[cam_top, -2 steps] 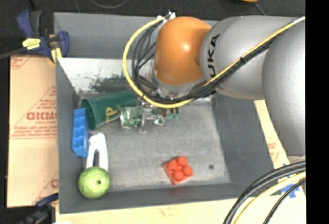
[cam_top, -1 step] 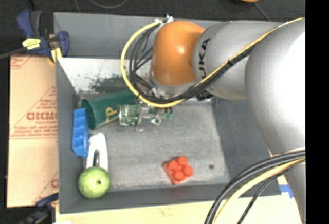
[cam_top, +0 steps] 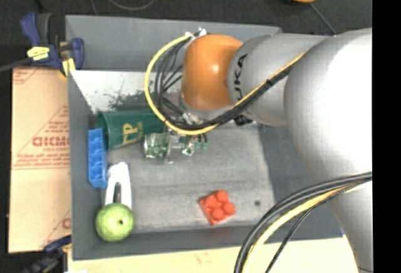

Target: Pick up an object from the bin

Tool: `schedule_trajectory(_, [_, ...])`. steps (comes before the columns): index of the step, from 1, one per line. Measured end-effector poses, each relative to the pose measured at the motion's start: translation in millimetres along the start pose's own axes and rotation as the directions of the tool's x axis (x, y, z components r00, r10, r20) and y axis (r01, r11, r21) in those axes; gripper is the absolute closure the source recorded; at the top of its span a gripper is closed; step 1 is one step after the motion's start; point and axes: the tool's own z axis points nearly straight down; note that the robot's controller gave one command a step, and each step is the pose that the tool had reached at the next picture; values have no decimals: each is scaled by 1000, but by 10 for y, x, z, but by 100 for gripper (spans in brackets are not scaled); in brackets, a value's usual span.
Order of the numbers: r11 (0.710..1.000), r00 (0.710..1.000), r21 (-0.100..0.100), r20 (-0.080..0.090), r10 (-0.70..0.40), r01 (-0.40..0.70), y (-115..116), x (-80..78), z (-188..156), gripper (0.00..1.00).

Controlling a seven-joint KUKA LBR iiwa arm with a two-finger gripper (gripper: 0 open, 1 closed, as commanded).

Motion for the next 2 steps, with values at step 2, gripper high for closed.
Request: schedule_trajectory(2, [998, 998, 16, -18, -53, 53, -102, -66, 66, 100])
